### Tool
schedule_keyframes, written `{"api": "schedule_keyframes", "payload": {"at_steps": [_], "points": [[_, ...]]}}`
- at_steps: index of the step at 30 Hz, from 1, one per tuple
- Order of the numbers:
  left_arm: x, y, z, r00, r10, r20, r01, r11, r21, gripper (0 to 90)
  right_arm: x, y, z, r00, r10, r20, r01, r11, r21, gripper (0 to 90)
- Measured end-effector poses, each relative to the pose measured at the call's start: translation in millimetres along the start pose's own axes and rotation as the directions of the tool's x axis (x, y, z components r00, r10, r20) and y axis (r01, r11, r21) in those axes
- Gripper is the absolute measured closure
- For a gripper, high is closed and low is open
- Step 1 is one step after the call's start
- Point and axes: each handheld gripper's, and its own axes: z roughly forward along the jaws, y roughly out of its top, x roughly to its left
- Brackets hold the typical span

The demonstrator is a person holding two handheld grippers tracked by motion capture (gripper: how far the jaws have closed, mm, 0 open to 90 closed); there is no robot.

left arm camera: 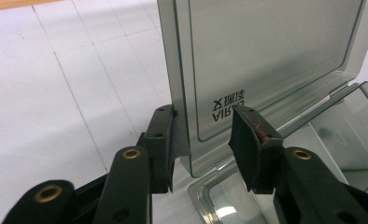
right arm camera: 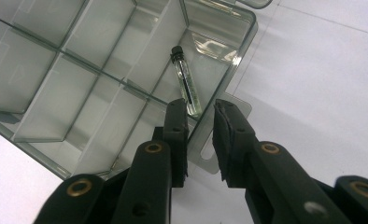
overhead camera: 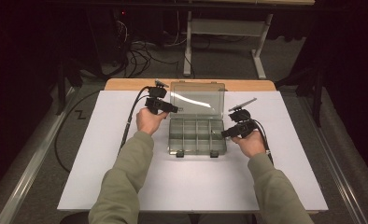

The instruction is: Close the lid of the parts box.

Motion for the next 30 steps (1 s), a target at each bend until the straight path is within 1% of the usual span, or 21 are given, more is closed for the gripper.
{"api": "schedule_keyframes", "payload": {"at_steps": [4, 6, 10, 12, 14, 17, 23, 26, 30], "points": [[-2.2, -1.0, -3.1, 0.9998, 0.018, -0.002, -0.018, 0.9998, -0.004, 61.7, 0.1, 0.3, 0.2, 1.0, 0.0, 0.0, 0.0, 1.0, -0.001, 76.9], [-3.2, -1.5, -4.9, 0.9993, 0.036, -0.004, -0.036, 0.9993, -0.001, 62.4, 0.4, 0.5, 0.1, 1.0, 0.0, 0.002, 0.0, 1.0, 0.001, 77.0], [-5.0, -2.9, -7.5, 0.9983, 0.058, -0.008, -0.058, 0.9983, 0.0, 64.3, 0.1, 0.4, 0.2, 1.0, -0.001, 0.001, 0.001, 1.0, 0.001, 77.0], [-5.1, -3.5, -8.8, 0.9971, 0.075, -0.011, -0.075, 0.9971, 0.009, 65.6, 0.5, 0.6, 0.2, 1.0, -0.002, 0.003, 0.002, 1.0, 0.001, 76.9], [-5.8, -4.9, -9.0, 0.9966, 0.082, -0.014, -0.081, 0.9966, 0.013, 66.6, 0.8, 0.7, 0.3, 1.0, -0.001, 0.003, 0.001, 1.0, 0.0, 77.0], [-7.1, -7.8, -8.7, 0.994, 0.107, -0.023, -0.106, 0.994, 0.024, 67.5, 0.9, 0.7, 0.3, 1.0, -0.002, 0.003, 0.002, 1.0, 0.001, 76.9], [-8.7, -10.4, -10.5, 0.9908, 0.132, -0.027, -0.132, 0.9909, 0.027, 67.7, 0.8, 0.4, 0.2, 1.0, -0.002, 0.005, 0.002, 1.0, 0.0, 77.0], [-9.6, -12.3, -11.7, 0.9867, 0.16, -0.032, -0.158, 0.9868, 0.034, 67.7, 1.1, -0.1, 0.2, 1.0, 0.002, 0.005, -0.002, 1.0, -0.003, 77.0], [-9.9, -13.8, -13.4, 0.9838, 0.177, -0.031, -0.175, 0.9836, 0.041, 67.7, 0.3, 0.2, 0.1, 1.0, 0.009, 0.0, -0.009, 1.0, 0.0, 76.9]]}}
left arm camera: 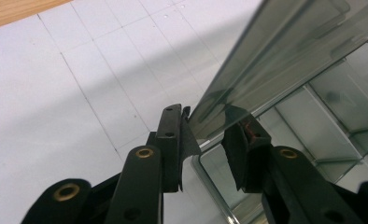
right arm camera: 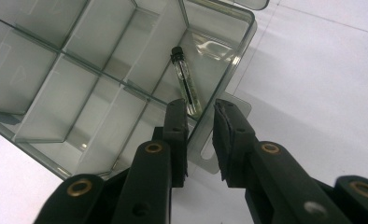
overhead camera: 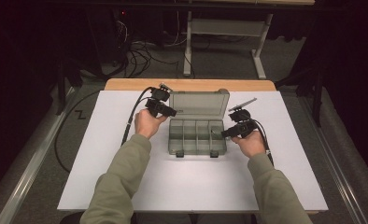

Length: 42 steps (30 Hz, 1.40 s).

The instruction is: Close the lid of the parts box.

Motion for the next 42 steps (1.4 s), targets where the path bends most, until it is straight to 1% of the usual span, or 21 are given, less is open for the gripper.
{"api": "schedule_keyframes", "payload": {"at_steps": [4, 7, 8, 9, 10, 11, 14, 17, 18, 19, 20, 23, 26, 28, 30, 32, 33, 35, 39, 41, 42], "points": [[0.2, -1.9, -1.7, 0.9999, -0.011, 0.005, 0.011, 0.9999, -0.006, 67.7, 0.3, -0.2, 0.0, 1.0, 0.0, 0.004, 0.0, 1.0, -0.002, 76.9], [0.8, -3.1, -3.3, 0.9999, -0.008, 0.008, 0.008, 1.0, 0.001, 67.8, 0.4, -0.1, 0.0, 1.0, 0.002, 0.004, -0.002, 1.0, -0.001, 76.9], [0.7, -3.3, -3.4, 0.9999, -0.013, 0.009, 0.013, 0.9999, -0.002, 67.7, 0.4, 0.0, 0.0, 1.0, 0.0, 0.004, 0.0, 1.0, -0.001, 76.9], [-1.0, -3.6, -1.7, 0.9992, -0.039, 0.007, 0.039, 0.999, -0.024, 67.8, 0.5, -0.1, 0.0, 1.0, 0.004, 0.003, -0.004, 1.0, -0.001, 76.9], [1.1, -3.4, -3.9, 0.9997, -0.019, 0.012, 0.019, 0.9998, -0.001, 67.8, 0.3, -0.1, 0.0, 1.0, 0.004, 0.003, -0.004, 1.0, -0.001, 77.0], [1.0, -3.5, -3.8, 0.9996, -0.026, 0.013, 0.026, 0.9997, -0.004, 67.8, 0.5, -0.2, 0.0, 1.0, 0.004, 0.003, -0.004, 1.0, -0.001, 76.9], [1.7, -4.2, -5.3, 0.9997, -0.02, 0.015, 0.02, 0.9998, 0.001, 67.9, 0.6, -0.6, 0.0, 1.0, 0.0, 0.006, 0.0, 1.0, -0.005, 76.9], [2.1, -4.8, -6.1, 0.9994, -0.03, 0.018, 0.03, 0.9996, 0.0, 67.9, 0.8, -0.4, 0.0, 1.0, 0.002, 0.007, -0.002, 1.0, -0.003, 76.9], [2.0, -4.8, -6.3, 0.9992, -0.036, 0.018, 0.036, 0.9993, -0.002, 67.9, 0.7, -0.4, 0.0, 1.0, 0.002, 0.006, -0.002, 1.0, -0.003, 76.9], [0.0, -4.9, -4.7, 0.9979, -0.061, 0.021, 0.061, 0.9978, -0.026, 68.0, 0.6, -0.5, 0.0, 1.0, 0.002, 0.005, -0.002, 1.0, -0.003, 76.9], [-0.8, -4.9, -4.3, 0.9971, -0.073, 0.022, 0.074, 0.9966, -0.036, 68.0, 0.6, -0.6, 0.0, 1.0, 0.002, 0.005, -0.002, 1.0, -0.003, 76.9], [0.1, -5.2, -5.5, 0.9977, -0.063, 0.023, 0.064, 0.9976, -0.026, 68.1, 0.4, -0.8, 0.1, 1.0, 0.001, 0.005, -0.001, 1.0, -0.007, 76.9], [0.2, -5.7, -6.3, 0.9963, -0.082, 0.026, 0.083, 0.996, -0.033, 68.2, 0.6, -1.3, 0.1, 1.0, 0.001, 0.007, -0.001, 1.0, -0.01, 76.9], [1.5, -6.2, -7.4, 0.9963, -0.079, 0.033, 0.08, 0.9963, -0.029, 68.6, 0.4, -1.1, 0.2, 1.0, 0.001, 0.005, -0.001, 1.0, -0.01, 76.9], [4.9, -6.5, -9.6, 0.9978, -0.057, 0.033, 0.057, 0.9984, -0.004, 68.7, 0.4, -1.2, 0.2, 1.0, 0.002, 0.004, -0.001, 1.0, -0.01, 76.9], [5.2, -6.5, -9.6, 0.9974, -0.063, 0.034, 0.063, 0.998, -0.006, 68.7, 0.5, -1.2, 0.1, 1.0, 0.0, 0.005, 0.0, 1.0, -0.01, 76.9], [3.6, -6.7, -8.3, 0.9962, -0.078, 0.038, 0.079, 0.9965, -0.025, 68.7, 0.5, -1.2, 0.1, 1.0, 0.001, 0.006, -0.001, 1.0, -0.01, 76.9], [5.3, -6.9, -10.7, 0.9978, -0.054, 0.038, 0.054, 0.9985, -0.005, 68.7, 0.5, -1.3, 0.0, 1.0, 0.003, 0.005, -0.003, 1.0, -0.009, 76.9], [4.4, -7.0, -11.5, 0.9975, -0.059, 0.039, 0.059, 0.9982, -0.008, 68.5, 0.3, -1.6, 0.2, 1.0, 0.001, 0.004, -0.001, 1.0, -0.013, 76.9], [3.7, -7.4, -12.5, 0.998, -0.05, 0.039, 0.051, 0.9987, -0.009, 68.3, 0.0, -1.4, 0.0, 1.0, 0.001, 0.002, -0.001, 1.0, -0.009, 76.9], [2.7, -7.7, -12.6, 0.9978, -0.054, 0.04, 0.055, 0.9984, -0.016, 68.2, -0.3, -1.6, 0.2, 1.0, 0.001, 0.001, -0.001, 1.0, -0.011, 76.9]]}}
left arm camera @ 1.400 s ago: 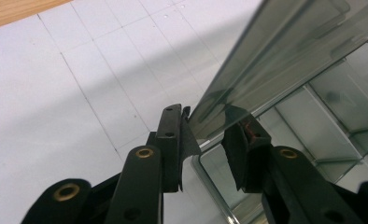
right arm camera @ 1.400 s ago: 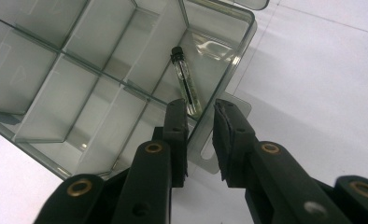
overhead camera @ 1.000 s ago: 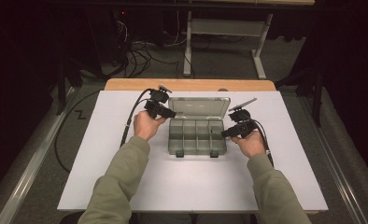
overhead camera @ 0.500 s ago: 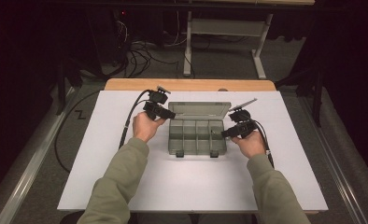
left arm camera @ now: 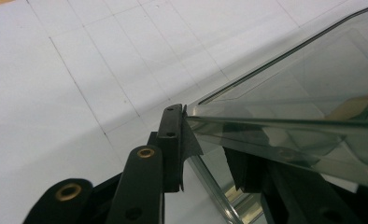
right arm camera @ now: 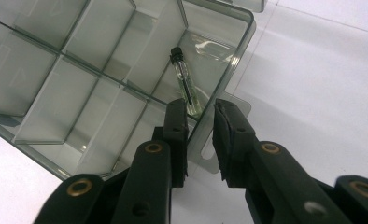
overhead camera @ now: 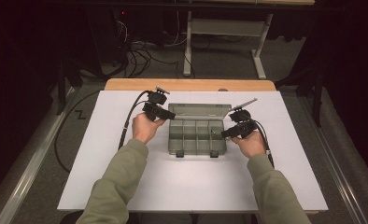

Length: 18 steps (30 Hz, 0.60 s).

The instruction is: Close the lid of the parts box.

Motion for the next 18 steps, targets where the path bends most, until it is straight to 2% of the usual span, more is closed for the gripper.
{"api": "schedule_keyframes", "payload": {"at_steps": [5, 7, 8, 9, 10, 11, 13, 16, 18], "points": [[-0.6, -0.6, -3.3, 0.9999, 0.01, 0.006, -0.01, 0.9999, 0.004, 67.8, 0.1, -0.9, 0.0, 1.0, 0.004, 0.001, -0.004, 1.0, -0.006, 76.9], [-2.0, -1.3, -3.2, 0.9999, 0.004, 0.011, -0.004, 1.0, -0.007, 67.5, 0.2, -1.1, 0.0, 1.0, 0.002, 0.003, -0.002, 1.0, -0.007, 76.9], [-2.8, -1.5, -2.7, 0.9999, -0.012, 0.011, 0.012, 0.9997, -0.019, 67.4, 0.4, -1.2, 0.0, 1.0, 0.003, 0.003, -0.003, 1.0, -0.008, 76.9], [-0.5, -1.4, -4.6, 0.9999, 0.009, 0.009, -0.009, 1.0, 0.003, 67.3, 0.2, -1.2, 0.0, 1.0, 0.001, 0.003, -0.001, 1.0, -0.009, 76.9], [-2.3, -1.6, -3.1, 0.9997, -0.017, 0.015, 0.017, 0.9997, -0.02, 67.1, 0.1, -1.3, 0.0, 1.0, 0.001, 0.002, -0.001, 1.0, -0.009, 76.8], [-0.2, -1.3, -5.0, 0.9999, -0.005, 0.015, 0.005, 1.0, 0.0, 66.7, -0.2, -1.4, 0.1, 1.0, -0.001, 0.001, 0.001, 1.0, -0.01, 76.9], [0.2, -1.1, -6.2, 0.9996, -0.017, 0.021, 0.017, 0.9999, -0.002, 65.8, -0.3, -1.4, 0.2, 1.0, 0.0, 0.0, 0.0, 1.0, -0.011, 76.8], [-0.4, -1.9, -9.4, 0.9997, -0.009, 0.023, 0.009, 1.0, 0.002, 65.5, 0.2, -1.6, 0.0, 1.0, 0.001, 0.002, -0.001, 1.0, -0.01, 76.9], [-1.2, -0.6, -13.4, 0.9993, -0.015, 0.035, 0.016, 0.9998, -0.012, 65.5, 0.8, -1.5, 0.1, 1.0, -0.002, 0.006, 0.002, 1.0, -0.012, 76.9]]}}
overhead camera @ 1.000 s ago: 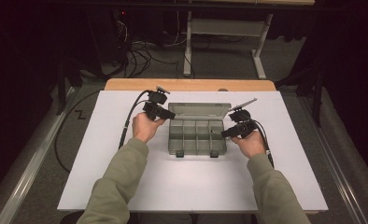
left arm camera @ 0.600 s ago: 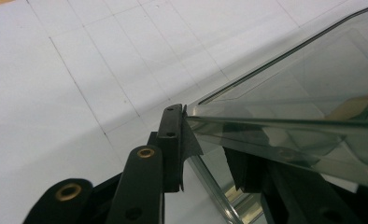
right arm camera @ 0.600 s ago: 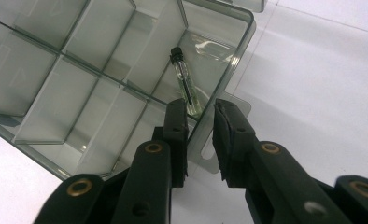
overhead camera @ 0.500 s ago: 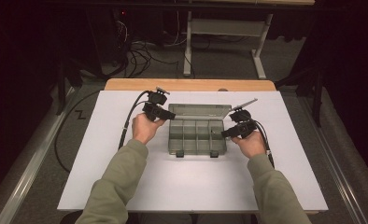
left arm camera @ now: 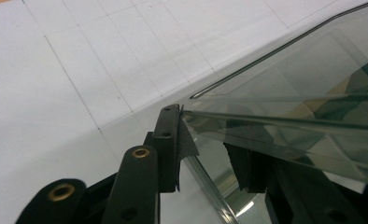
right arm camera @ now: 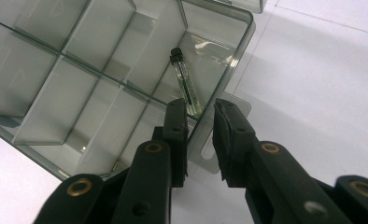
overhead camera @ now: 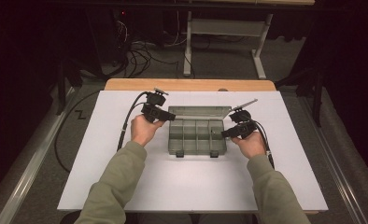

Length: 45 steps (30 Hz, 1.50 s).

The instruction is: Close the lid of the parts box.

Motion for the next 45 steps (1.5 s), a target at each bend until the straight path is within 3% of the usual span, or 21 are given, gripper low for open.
{"api": "schedule_keyframes", "payload": {"at_steps": [8, 12, 21, 32, 34, 38, 45], "points": [[-3.9, -1.3, -6.9, 0.9998, 0.018, 0.008, -0.018, 0.9998, -0.008, 65.4, -0.4, -0.5, 0.0, 1.0, 0.0, -0.002, 0.0, 1.0, -0.003, 76.8], [-3.6, -2.1, -6.7, 1.0, 0.008, 0.005, -0.008, 0.9999, -0.011, 65.4, 0.8, -1.2, -0.2, 1.0, -0.003, 0.004, 0.003, 1.0, -0.004, 76.7], [-5.0, -3.3, -8.0, 0.9996, 0.026, -0.006, -0.026, 0.9996, -0.01, 65.8, 1.5, -5.4, 0.2, 0.9995, -0.029, 0.012, 0.029, 0.999, -0.038, 76.3], [-4.1, -4.6, -7.9, 0.9997, 0.022, -0.006, -0.022, 0.9996, -0.016, 66.0, -0.8, -9.5, -2.6, 0.9991, -0.033, -0.026, 0.03, 0.996, -0.082, 68.5], [-3.8, -5.3, -8.2, 0.9997, 0.022, -0.006, -0.022, 0.9997, -0.015, 66.0, -1.0, -11.1, -6.9, 0.9993, -0.029, -0.026, 0.026, 0.995, -0.099, 71.8], [-2.7, -7.3, -9.0, 0.9997, 0.023, -0.006, -0.023, 0.9997, -0.012, 65.9, -3.7, -12.0, -20.5, 0.9972, -0.067, -0.033, 0.062, 0.987, -0.15, 90.0], [-1.7, -8.5, -9.8, 0.9996, 0.027, -0.003, -0.027, 0.9996, -0.002, 65.7, -4.3, -4.9, -37.5, 0.9951, -0.093, -0.035, 0.084, 0.976, -0.202, 90.0]]}}
